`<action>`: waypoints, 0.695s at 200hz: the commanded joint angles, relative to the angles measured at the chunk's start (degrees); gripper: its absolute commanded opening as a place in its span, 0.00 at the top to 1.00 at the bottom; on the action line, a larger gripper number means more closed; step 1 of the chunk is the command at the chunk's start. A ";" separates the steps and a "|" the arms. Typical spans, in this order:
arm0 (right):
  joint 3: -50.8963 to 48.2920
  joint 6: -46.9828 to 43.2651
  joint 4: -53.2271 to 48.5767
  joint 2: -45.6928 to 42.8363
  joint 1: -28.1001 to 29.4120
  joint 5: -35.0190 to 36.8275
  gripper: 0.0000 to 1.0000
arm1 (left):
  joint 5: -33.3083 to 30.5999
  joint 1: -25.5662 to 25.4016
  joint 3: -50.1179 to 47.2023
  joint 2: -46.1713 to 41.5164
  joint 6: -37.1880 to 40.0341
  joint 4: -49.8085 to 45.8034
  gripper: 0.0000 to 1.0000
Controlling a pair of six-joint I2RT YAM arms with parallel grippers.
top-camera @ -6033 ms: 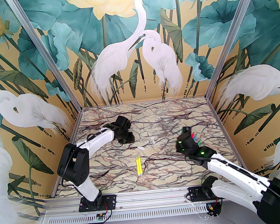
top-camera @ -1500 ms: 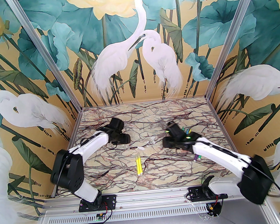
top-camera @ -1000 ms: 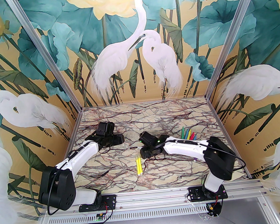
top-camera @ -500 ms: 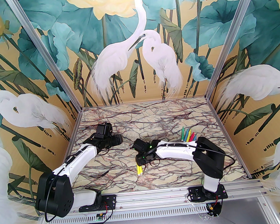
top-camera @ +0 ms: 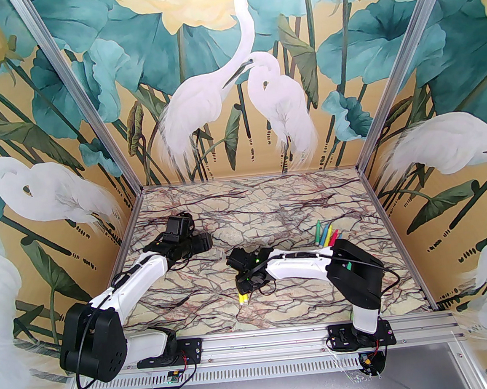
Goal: Open the pen caps
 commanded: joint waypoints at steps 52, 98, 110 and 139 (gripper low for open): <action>1.79 3.05 -1.68 3.14 0.35 2.33 0.62 | -1.05 0.52 -0.29 -0.89 0.38 1.10 0.24; 2.77 3.80 -4.70 3.95 0.41 5.40 0.64 | -0.25 0.55 -0.37 -0.12 -0.13 2.12 0.24; 2.90 4.02 -5.39 3.98 0.41 6.48 0.65 | -0.12 0.48 -0.38 -0.01 -0.26 2.14 0.24; 5.37 4.42 -10.66 6.29 0.39 10.60 0.68 | 0.03 0.48 -0.57 -0.34 -0.25 2.19 0.21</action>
